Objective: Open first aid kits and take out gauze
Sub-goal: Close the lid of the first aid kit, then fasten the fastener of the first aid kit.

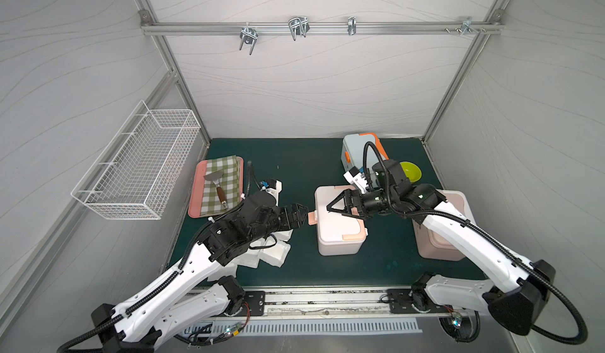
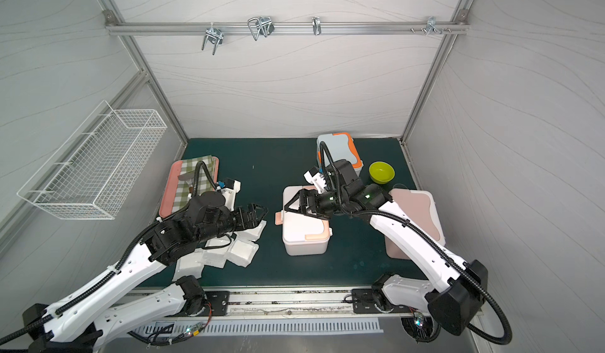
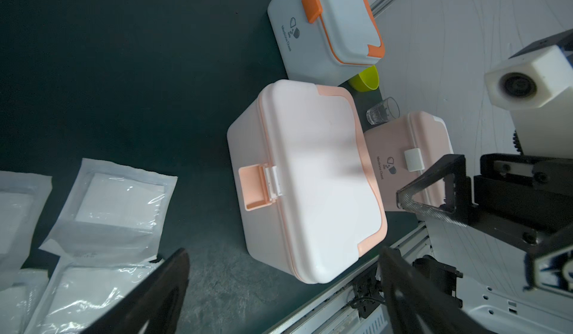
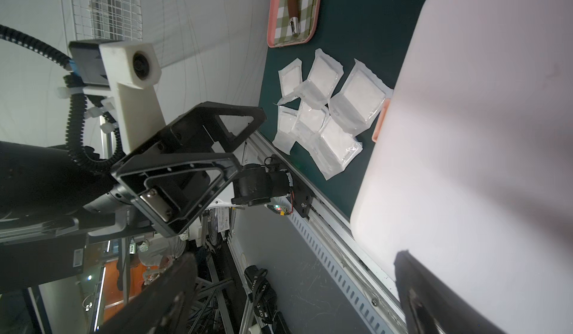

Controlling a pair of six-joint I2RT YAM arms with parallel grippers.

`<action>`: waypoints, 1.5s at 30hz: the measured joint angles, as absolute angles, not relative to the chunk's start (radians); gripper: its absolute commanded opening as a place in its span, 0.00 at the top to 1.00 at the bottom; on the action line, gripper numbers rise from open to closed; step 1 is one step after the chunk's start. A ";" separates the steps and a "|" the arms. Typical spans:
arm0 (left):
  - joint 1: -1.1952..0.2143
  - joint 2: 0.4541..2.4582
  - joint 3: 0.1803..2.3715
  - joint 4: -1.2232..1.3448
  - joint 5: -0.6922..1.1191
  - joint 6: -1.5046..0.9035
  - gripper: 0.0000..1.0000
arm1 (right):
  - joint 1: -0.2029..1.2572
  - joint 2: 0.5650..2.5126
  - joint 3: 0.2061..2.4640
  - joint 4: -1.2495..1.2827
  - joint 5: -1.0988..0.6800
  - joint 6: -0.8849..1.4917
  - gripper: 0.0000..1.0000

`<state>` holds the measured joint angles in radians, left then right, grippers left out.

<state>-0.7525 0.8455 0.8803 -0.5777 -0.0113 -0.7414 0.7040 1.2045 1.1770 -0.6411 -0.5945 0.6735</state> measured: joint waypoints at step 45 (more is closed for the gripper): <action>-0.439 1.261 0.533 0.221 0.643 -1.045 0.04 | 0.880 1.441 1.270 -0.834 0.045 0.351 0.51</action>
<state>-0.4385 1.2610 0.5331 0.2207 0.6430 -1.0451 0.8799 1.4414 1.2701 -0.8345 0.0452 0.3508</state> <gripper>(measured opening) 0.960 0.491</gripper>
